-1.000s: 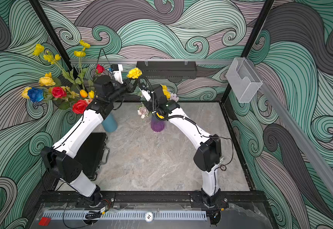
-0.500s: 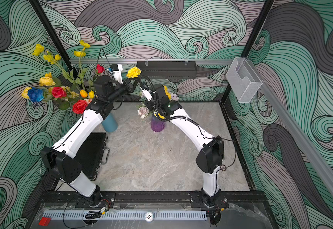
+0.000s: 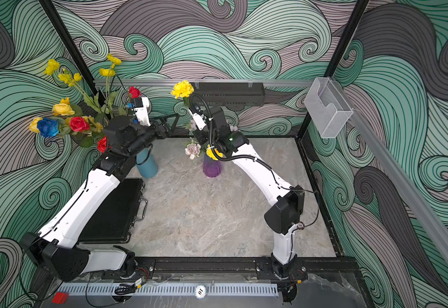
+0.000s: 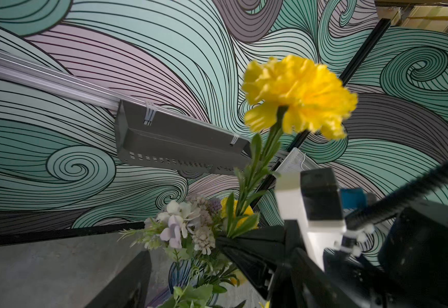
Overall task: Pick out yellow flowers from the vase
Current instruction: Pick up the flower from the vase.
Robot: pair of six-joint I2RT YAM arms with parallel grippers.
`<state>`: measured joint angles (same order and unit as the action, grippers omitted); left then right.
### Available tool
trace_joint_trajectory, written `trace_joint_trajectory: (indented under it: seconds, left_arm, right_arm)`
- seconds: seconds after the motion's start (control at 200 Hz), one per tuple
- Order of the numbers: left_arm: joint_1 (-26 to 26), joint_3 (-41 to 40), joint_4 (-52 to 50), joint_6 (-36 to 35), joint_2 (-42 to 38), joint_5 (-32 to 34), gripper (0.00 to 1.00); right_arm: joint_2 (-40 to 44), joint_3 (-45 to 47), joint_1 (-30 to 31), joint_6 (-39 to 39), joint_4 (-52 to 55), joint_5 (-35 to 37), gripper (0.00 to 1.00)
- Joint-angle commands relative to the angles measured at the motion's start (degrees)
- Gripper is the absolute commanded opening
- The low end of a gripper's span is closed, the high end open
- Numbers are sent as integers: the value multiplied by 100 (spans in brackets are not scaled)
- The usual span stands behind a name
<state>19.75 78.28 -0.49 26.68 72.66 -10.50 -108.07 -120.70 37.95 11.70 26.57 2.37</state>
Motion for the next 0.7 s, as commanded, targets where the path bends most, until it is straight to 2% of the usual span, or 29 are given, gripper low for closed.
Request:
trace_joint_trajectory:
  seconds: [0.0,0.165,0.265,0.395,0.5,0.69]
  left_arm:
    - [-15,-555,202,-224,-373,406,84]
    - [-15,-1728,920,83,-907,1016,89]
    - [-15,-2045,901,176,-1016,1195,91]
    - [-15,-2387,813,289,-1106,1300,93]
    - [-2,-2706,829,390,-1206,1435,94]
    - [65,-3187,739,348,-1449,1818,96]
  right_arm:
    - [46,-478,-27,-254,238,-260,0]
    - [45,-1237,-26,-566,549,-467,0]
    - [176,-1537,-56,-738,662,-517,0]
    - [544,-1493,-127,-951,705,-466,0]
    - [1060,-1153,-231,-1187,765,-384,0]
    - [2290,176,-495,-1575,760,-67,0]
